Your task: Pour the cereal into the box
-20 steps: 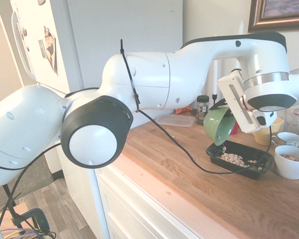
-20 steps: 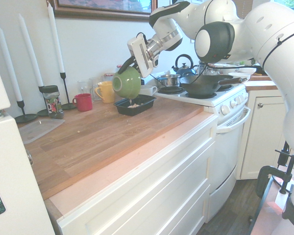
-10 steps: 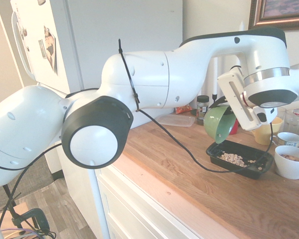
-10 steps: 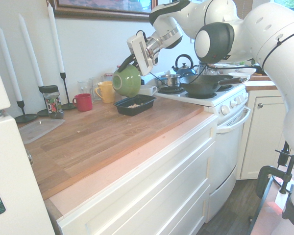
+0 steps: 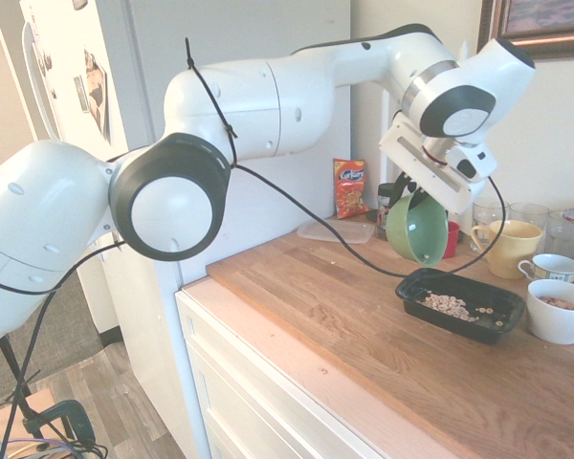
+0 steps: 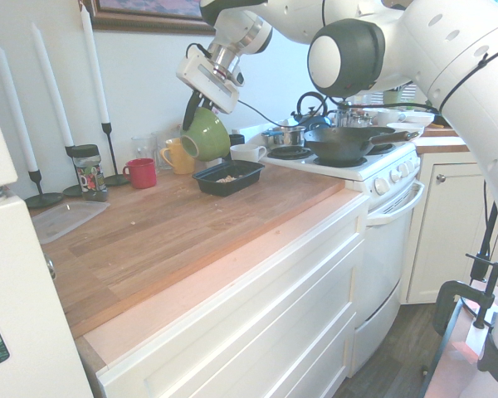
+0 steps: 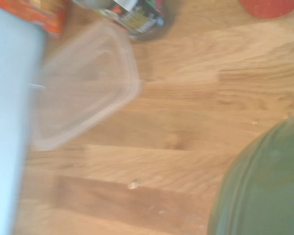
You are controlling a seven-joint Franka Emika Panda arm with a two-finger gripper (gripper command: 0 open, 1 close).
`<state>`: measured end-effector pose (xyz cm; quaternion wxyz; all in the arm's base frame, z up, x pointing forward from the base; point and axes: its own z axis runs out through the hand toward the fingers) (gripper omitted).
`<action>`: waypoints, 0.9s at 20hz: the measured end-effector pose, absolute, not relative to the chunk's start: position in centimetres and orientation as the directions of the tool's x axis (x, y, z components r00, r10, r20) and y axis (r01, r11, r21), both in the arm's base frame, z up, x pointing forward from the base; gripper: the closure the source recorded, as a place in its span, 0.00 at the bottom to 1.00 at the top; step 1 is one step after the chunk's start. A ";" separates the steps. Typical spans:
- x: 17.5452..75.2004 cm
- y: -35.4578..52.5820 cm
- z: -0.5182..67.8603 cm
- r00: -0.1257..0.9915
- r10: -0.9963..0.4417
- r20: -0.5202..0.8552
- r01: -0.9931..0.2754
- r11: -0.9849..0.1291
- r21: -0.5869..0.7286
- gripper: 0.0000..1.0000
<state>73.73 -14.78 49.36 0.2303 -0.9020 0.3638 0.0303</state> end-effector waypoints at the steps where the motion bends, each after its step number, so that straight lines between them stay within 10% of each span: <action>1: 73.9 -13.2 49.7 0.732 -0.655 -0.187 -0.672 -0.650 -0.354 1.00; 18: 68.9 10.4 41.9 0.735 -0.573 0.361 -0.655 -0.738 0.162 1.00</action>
